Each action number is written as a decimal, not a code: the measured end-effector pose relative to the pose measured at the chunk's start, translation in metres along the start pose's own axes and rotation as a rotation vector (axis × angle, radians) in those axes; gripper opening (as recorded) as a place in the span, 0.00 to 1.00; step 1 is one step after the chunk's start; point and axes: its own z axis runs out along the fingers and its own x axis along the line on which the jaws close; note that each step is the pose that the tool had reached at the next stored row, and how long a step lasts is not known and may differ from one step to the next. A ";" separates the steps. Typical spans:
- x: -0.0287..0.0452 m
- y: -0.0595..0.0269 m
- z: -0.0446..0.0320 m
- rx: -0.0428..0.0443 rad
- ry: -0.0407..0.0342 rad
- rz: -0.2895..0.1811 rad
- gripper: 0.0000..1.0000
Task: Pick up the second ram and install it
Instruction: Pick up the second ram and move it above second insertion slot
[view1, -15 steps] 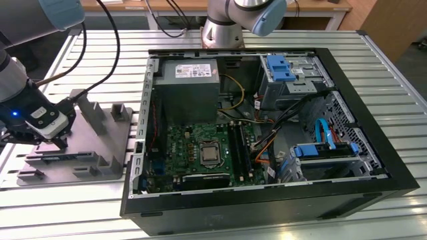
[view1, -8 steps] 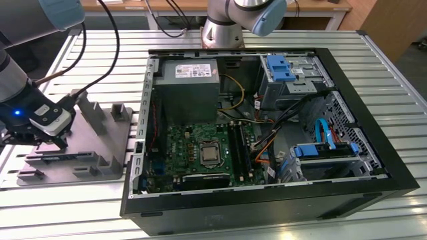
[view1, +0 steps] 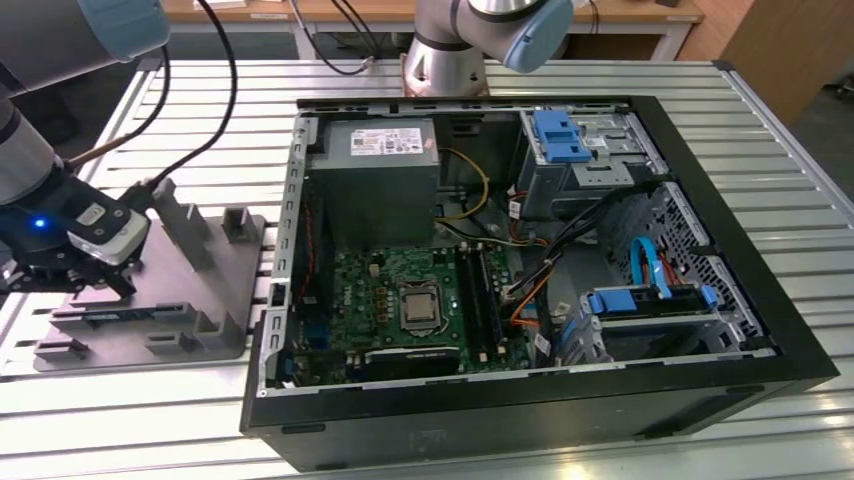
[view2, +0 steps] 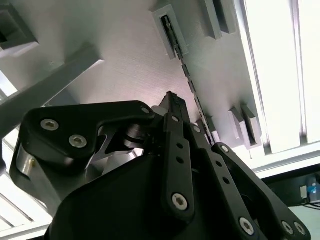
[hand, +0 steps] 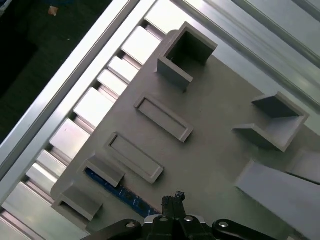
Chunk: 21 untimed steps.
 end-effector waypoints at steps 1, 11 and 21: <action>0.0000 0.0000 0.0000 -0.0003 0.0001 -0.011 0.10; 0.0000 0.0000 0.0000 -0.0030 0.0010 -0.122 0.10; 0.0000 0.0000 0.0000 -0.0055 0.0018 -0.224 0.10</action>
